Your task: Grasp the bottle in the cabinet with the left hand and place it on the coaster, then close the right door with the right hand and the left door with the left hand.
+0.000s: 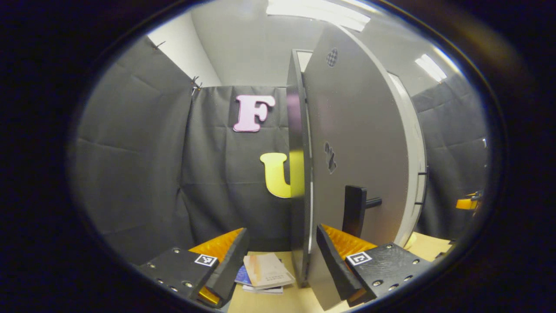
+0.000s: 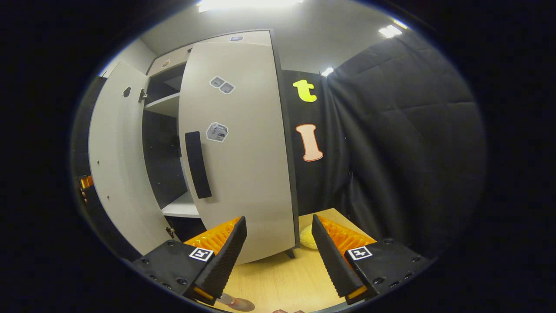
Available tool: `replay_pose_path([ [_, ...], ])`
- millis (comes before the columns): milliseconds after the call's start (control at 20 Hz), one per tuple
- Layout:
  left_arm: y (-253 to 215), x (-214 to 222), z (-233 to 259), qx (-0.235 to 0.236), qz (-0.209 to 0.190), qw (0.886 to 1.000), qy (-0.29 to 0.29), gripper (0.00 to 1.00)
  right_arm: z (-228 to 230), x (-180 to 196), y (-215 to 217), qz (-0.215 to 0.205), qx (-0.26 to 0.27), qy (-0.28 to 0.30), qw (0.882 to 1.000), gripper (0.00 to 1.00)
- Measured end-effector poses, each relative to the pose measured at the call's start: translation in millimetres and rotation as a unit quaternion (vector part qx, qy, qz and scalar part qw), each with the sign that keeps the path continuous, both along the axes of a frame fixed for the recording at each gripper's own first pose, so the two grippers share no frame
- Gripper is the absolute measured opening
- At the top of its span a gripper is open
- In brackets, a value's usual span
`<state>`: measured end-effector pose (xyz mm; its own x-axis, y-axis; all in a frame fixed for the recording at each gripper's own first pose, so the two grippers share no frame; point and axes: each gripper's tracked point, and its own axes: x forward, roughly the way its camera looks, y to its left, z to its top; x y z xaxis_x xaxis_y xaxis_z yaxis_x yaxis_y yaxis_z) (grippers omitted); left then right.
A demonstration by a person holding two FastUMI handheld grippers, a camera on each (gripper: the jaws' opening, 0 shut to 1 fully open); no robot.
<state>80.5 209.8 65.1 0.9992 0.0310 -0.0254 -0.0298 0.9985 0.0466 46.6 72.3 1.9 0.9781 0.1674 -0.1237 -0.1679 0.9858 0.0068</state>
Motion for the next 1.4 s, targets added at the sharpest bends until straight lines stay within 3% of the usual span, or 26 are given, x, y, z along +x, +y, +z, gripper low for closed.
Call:
replay_pose_path([
  [100,-12.6,-4.9,2.6,0.012,0.004,1.000,-0.003,0.95,-2.2,1.8,-1.0,0.006,0.004,0.003,1.000,0.92],
  [150,-17.5,-3.2,2.1,0.014,0.005,1.000,-0.002,0.92,-2.8,2.0,-4.5,0.006,0.002,0.003,1.000,0.96],
  [200,-23.1,-1.2,1.8,0.011,0.005,1.000,-0.001,0.92,-3.1,2.0,-8.3,0.006,0.001,0.002,1.000,0.92],
  [300,-34.4,1.0,1.7,0.006,0.005,1.000,0.001,0.92,-6.9,4.4,-18.1,0.007,0.003,0.006,1.000,0.96],
  [400,-46.6,3.6,2.6,0.008,0.009,1.000,0.001,0.99,-10.4,8.0,-29.4,0.006,0.009,0.013,1.000,0.92],
  [450,-54.1,5.8,1.9,0.009,0.011,1.000,0.002,0.92,-13.1,9.7,-35.2,0.005,0.012,0.019,1.000,0.92],
  [500,-62.7,8.4,1.9,0.008,0.012,1.000,0.004,0.92,-13.2,12.1,-41.9,0.005,0.014,0.024,1.000,0.96],
  [600,-82.2,14.4,-0.6,0.005,0.017,1.000,0.011,0.98,-12.5,17.4,-52.4,0.002,0.013,0.033,0.999,0.92],
  [700,-102.7,22.4,-4.4,-0.007,0.021,1.000,0.018,0.92,-8.5,23.7,-64.7,0.000,0.011,0.037,0.999,0.96],
  [900,-154.0,52.8,-4.4,-0.018,0.007,0.999,0.027,0.99,-5.7,35.2,-80.2,0.007,0.015,0.048,0.999,0.96],
  [1100,-177.1,34.5,1.6,0.031,0.035,0.998,0.028,0.96,-5.8,57.5,-85.1,0.029,0.027,0.042,0.998,0.96],
  [1250,-182.4,8.9,1.3,0.045,0.059,0.997,0.034,0.92,-30.7,77.7,-85.3,0.045,0.047,0.076,0.995,0.96],
  [1300,-181.9,-0.3,-4.7,0.048,0.070,0.995,0.048,0.98,-34.7,83.2,-83.7,0.053,0.049,0.081,0.994,0.97],
  [1400,-177.3,-27.9,-13.0,0.057,0.093,0.992,0.064,0.98,-40.1,91.3,-80.6,0.068,0.040,0.086,0.993,0.98],
])
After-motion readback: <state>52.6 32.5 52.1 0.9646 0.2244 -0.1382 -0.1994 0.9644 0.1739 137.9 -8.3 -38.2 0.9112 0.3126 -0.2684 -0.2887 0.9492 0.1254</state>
